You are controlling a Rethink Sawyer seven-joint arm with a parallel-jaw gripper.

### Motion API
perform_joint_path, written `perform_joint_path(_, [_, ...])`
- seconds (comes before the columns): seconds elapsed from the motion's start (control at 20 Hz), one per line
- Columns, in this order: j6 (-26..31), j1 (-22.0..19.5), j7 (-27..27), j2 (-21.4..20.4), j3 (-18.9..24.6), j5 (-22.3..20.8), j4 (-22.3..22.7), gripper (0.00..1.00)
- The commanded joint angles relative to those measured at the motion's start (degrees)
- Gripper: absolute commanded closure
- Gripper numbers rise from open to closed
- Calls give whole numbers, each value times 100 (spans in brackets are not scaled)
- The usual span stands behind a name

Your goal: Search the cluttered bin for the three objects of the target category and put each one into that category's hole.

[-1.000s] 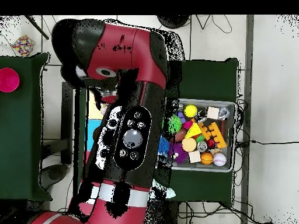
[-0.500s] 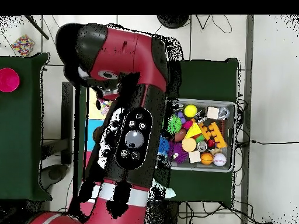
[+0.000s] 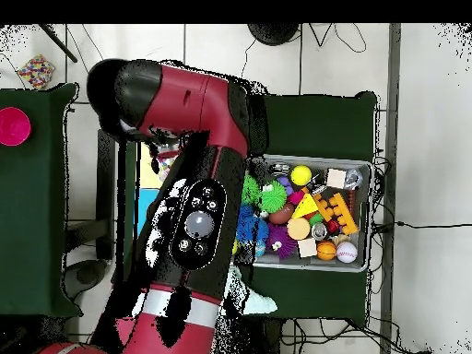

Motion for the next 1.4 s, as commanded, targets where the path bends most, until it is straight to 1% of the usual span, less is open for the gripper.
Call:
perform_joint_path(0.05, [-533, 72, 1191, 153, 686, 270, 1108, 100])
perform_joint_path(0.25, [-668, 117, 1124, 188, 700, 343, 1203, 100])
perform_joint_path(0.4, [-713, 148, 1010, 268, 601, 218, 1193, 100])
perform_joint_path(0.6, [-946, 183, 947, 290, 564, 163, 1376, 100])
perform_joint_path(0.95, [-1240, 244, 1124, 428, 526, 185, 1459, 100])
perform_joint_path(1.4, [-1787, 356, 1454, 726, 599, 395, 1450, 100])
